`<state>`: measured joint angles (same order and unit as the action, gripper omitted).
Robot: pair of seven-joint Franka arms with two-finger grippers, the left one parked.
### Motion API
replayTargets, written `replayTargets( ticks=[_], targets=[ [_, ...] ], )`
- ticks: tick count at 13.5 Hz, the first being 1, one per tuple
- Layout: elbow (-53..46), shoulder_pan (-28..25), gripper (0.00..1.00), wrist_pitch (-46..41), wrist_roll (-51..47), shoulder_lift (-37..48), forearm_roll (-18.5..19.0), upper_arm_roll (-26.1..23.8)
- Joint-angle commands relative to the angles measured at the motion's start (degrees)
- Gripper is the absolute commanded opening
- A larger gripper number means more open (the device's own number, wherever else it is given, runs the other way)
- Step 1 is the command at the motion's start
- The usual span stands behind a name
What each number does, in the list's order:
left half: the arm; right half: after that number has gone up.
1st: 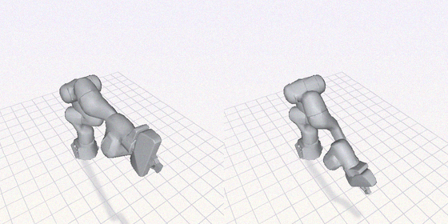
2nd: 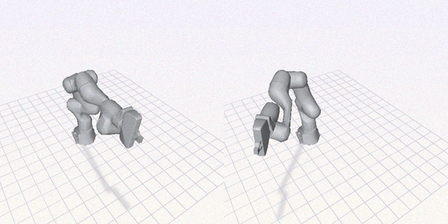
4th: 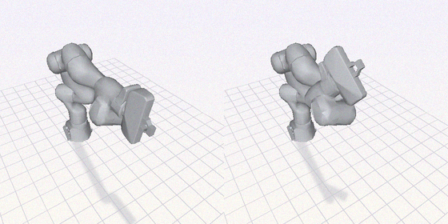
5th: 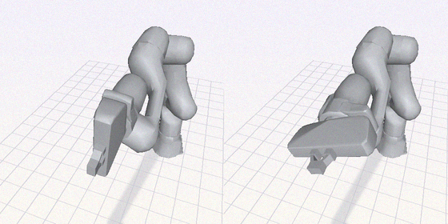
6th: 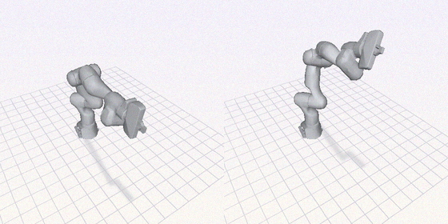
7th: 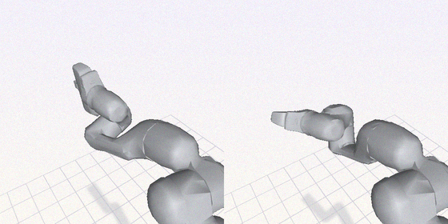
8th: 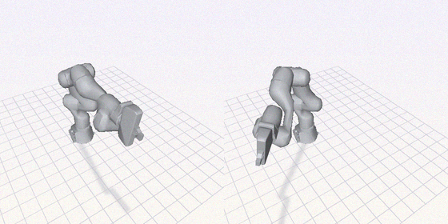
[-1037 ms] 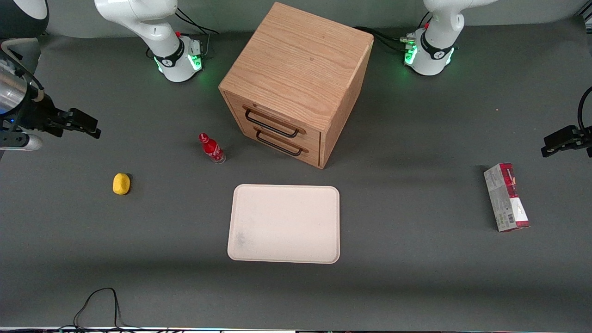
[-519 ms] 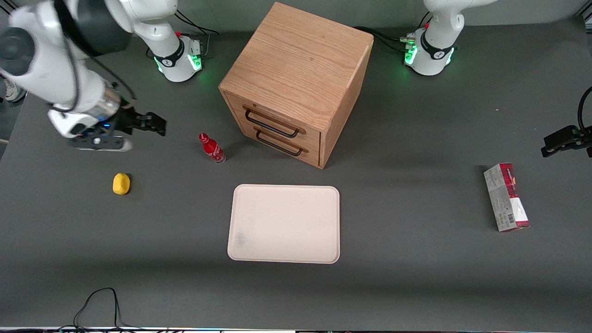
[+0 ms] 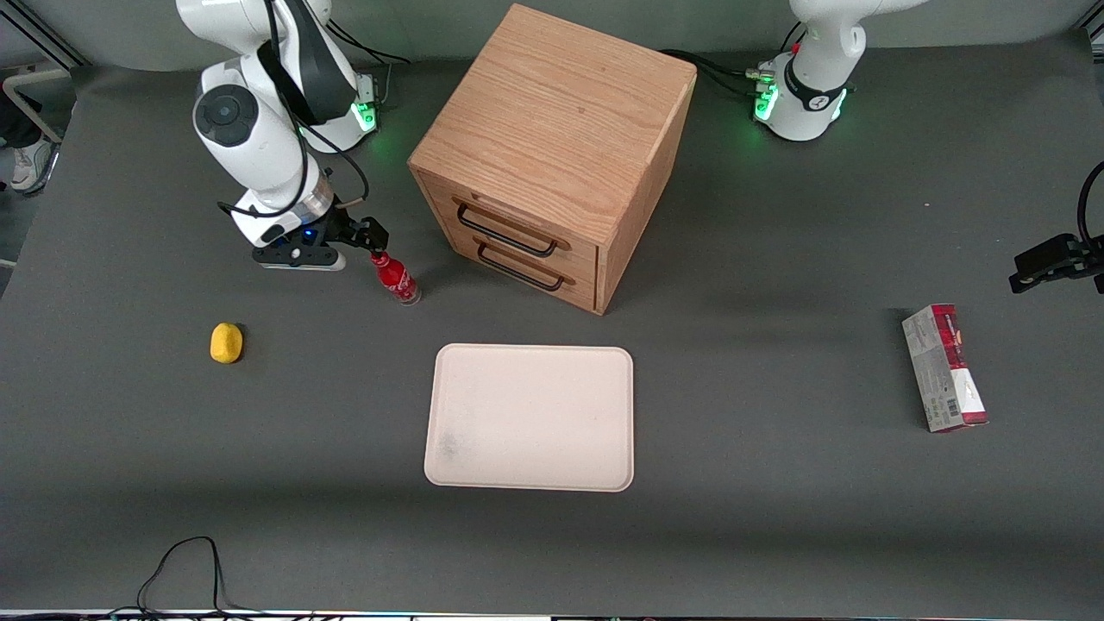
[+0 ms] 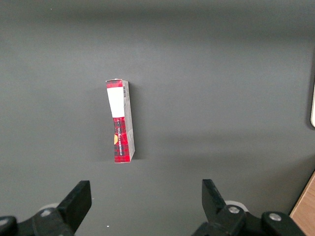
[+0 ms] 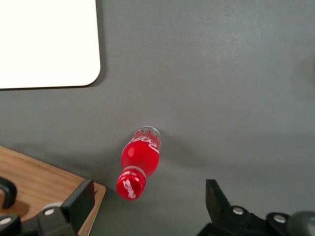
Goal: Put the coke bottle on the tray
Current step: 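Lower the open right gripper around the bottle and close it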
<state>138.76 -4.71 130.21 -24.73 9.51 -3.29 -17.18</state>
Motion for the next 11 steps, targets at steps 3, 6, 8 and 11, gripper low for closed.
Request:
replayTargets(
  ticks=[3,6,8,11],
  targets=[
    [1.43,-0.65,1.0,6.63,-1.89,-3.96,-0.75,-0.13],
    [1.43,-2.15,1.0,7.96,-4.27,-5.46,-0.75,-0.92],
    [1.43,-2.15,1.0,7.96,-4.27,-5.55,-0.75,-1.1],
    [1.78,-2.15,0.89,8.04,-4.18,-5.9,-0.75,-1.1]
  ],
)
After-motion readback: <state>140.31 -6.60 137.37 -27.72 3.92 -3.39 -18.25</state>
